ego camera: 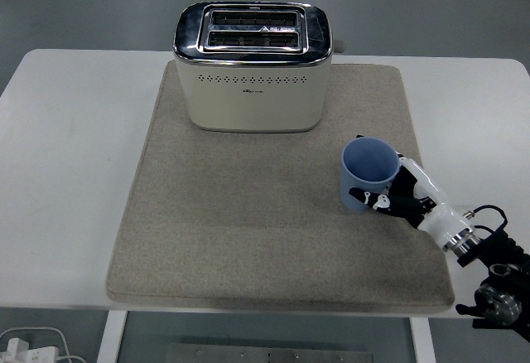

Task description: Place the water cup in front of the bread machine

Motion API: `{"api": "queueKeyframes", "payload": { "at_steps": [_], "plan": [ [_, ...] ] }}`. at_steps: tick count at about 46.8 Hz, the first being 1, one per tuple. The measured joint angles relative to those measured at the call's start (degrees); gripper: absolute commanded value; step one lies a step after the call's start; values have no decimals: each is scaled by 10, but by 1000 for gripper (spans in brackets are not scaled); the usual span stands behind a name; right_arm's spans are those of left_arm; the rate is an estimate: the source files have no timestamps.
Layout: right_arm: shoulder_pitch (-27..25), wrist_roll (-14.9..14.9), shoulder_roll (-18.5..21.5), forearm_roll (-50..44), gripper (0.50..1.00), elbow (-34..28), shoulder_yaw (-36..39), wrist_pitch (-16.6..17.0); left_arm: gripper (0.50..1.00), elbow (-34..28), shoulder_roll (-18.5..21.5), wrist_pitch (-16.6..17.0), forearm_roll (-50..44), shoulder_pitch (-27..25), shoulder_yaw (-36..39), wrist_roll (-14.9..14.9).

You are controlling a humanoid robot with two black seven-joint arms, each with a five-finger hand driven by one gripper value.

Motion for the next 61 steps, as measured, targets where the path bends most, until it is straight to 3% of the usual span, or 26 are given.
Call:
{"api": "queueKeyframes", "payload": {
  "at_steps": [4,9,17,21,27,45,61],
  "plan": [
    [0,0,1,-1,889,0,0,0,1000,0,0,0,0,0,0,0],
    [2,0,2,-1,797,-1,0,0,1000,0,0,0,0,0,0,0],
    [7,0,2,-1,719,-2,-3,-1,1000,0,0,0,0,0,0,0],
    [8,0,2,-1,613,-6,-3,-3,1000,0,0,0,0,0,0,0],
    [8,0,4,-1,550,-6,-4,-5,1000,0,0,0,0,0,0,0],
    [38,0,31,1,545,-5,-3,-13,1000,0,0,0,0,0,0,0],
    [91,0,85,1,551,-6,-44,-56,1000,-1,0,0,0,0,0,0]
  ]
}}
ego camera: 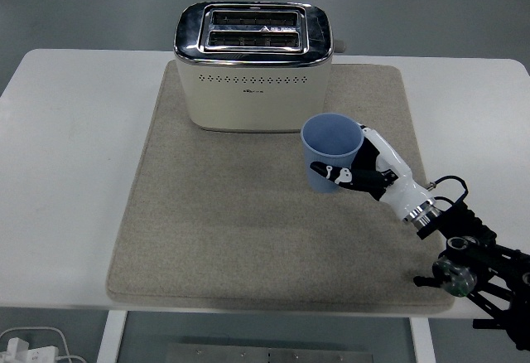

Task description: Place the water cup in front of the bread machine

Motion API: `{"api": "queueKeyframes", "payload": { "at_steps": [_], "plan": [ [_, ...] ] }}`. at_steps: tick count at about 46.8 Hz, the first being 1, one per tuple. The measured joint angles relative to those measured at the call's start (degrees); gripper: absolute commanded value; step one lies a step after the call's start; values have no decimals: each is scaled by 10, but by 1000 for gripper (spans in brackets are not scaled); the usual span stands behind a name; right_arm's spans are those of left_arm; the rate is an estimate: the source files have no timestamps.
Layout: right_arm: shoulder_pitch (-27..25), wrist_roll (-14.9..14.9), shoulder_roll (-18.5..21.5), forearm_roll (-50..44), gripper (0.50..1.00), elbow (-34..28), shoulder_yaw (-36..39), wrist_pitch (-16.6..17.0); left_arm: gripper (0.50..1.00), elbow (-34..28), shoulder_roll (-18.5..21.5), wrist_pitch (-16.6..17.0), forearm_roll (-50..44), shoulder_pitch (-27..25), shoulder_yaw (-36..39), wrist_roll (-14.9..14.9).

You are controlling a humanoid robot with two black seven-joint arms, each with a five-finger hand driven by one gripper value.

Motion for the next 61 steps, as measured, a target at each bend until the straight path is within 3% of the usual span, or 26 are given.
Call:
{"api": "queueKeyframes", "payload": {
  "at_steps": [13,38,61],
  "plan": [
    [44,0,47,5,554,-3,-39,-36,1000,-1,0,0,0,0,0,0],
    [79,0,123,7,562,-82,-48,-38,1000,0,0,-1,0,0,0,0],
    [106,0,195,8,637,-159,-56,-35,1000,0,0,-1,0,0,0,0]
  ]
}}
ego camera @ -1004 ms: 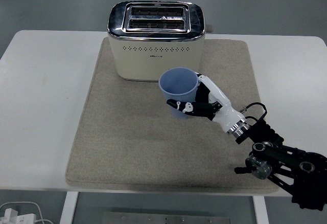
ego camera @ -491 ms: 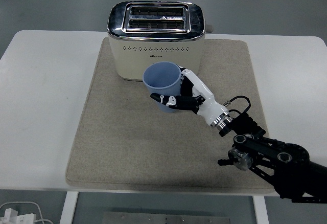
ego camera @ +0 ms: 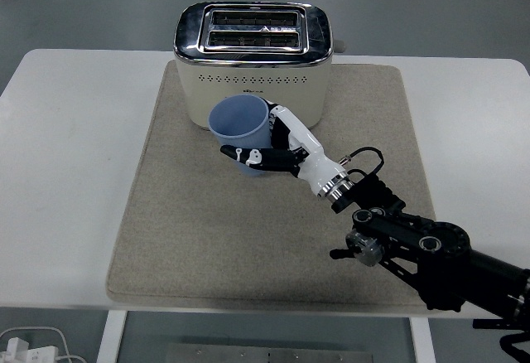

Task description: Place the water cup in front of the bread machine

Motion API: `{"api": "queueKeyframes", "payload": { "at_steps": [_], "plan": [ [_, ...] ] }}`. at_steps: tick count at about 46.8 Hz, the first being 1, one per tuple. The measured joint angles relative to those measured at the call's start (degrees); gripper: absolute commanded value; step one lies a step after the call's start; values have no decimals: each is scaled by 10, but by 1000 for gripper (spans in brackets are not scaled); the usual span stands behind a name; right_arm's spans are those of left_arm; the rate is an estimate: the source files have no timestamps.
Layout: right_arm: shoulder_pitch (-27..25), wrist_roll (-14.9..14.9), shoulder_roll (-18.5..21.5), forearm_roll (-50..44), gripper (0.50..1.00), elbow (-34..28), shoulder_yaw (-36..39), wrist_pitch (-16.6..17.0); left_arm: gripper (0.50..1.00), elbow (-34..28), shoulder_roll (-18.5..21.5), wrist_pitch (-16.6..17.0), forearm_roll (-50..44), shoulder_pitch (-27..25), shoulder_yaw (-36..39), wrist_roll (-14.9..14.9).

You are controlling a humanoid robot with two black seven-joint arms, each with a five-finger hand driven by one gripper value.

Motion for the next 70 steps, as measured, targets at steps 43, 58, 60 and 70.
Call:
{"api": "queueKeyframes", "payload": {
  "at_steps": [43,58,60,70],
  "plan": [
    [16,0,9,2,795,-73,-10,-2,1000,-1,0,0,0,0,0,0],
    [13,0,9,3,870,-73,-10,-2,1000,0,0,0,0,0,0,0],
    [12,0,9,3,897,-72,-10,-2,1000,-1,0,0,0,0,0,0],
    [5,0,9,3,915,-72,-10,-2,1000,-1,0,0,0,0,0,0]
  ]
}}
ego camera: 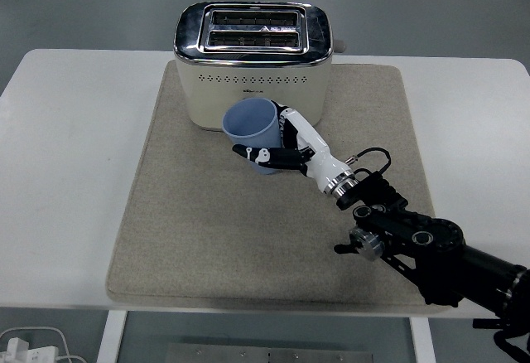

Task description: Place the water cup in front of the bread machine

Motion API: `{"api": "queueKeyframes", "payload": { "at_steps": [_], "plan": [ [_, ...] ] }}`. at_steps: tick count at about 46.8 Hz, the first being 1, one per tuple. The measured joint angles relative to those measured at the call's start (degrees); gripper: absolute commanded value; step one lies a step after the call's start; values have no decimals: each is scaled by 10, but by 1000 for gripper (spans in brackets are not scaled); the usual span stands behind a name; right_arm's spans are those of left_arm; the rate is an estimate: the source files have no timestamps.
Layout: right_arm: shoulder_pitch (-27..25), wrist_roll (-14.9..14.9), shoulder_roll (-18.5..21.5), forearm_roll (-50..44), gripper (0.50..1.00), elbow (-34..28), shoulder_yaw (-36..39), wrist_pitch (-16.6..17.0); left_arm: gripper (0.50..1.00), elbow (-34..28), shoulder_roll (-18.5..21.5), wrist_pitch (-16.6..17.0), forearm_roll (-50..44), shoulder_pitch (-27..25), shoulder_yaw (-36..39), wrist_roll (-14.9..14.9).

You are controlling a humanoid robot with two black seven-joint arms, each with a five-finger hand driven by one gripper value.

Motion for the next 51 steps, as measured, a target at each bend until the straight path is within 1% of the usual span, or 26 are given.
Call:
{"api": "queueKeyframes", "payload": {
  "at_steps": [6,51],
  "plan": [
    [-3,0,0,0,928,0,0,-1,1000,0,0,0,0,0,0,0],
    [-6,0,0,0,928,0,0,0,1000,1,0,0,0,0,1,0]
  ]
}}
